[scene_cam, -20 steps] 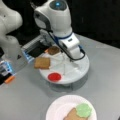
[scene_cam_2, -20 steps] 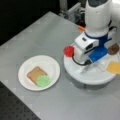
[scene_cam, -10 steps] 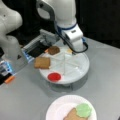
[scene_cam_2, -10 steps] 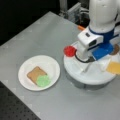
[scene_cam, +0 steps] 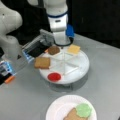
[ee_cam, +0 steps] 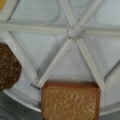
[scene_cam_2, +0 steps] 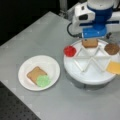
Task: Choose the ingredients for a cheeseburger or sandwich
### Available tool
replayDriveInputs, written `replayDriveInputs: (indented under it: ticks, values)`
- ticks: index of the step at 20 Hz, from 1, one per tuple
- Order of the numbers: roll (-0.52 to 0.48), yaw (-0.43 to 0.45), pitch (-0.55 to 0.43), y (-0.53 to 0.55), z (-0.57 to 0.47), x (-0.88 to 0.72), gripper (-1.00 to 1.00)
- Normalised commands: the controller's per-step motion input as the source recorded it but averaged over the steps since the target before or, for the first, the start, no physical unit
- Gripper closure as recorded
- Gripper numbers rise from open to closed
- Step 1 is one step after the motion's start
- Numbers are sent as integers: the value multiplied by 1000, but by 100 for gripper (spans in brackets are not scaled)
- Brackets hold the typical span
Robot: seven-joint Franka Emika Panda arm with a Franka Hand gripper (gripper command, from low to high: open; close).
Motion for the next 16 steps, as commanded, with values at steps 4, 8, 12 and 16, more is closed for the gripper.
replayDriveInputs:
  ticks: [4, 8, 12, 16]
  values:
    - [-206, -349, 59, -147, 69, 49, -100]
    - [-65, -162, 100, -187, 26, 152, -100]
    - [34, -183, 80, -207, 33, 237, -100]
    - [59, -248, 53, -163, 7, 223, -100]
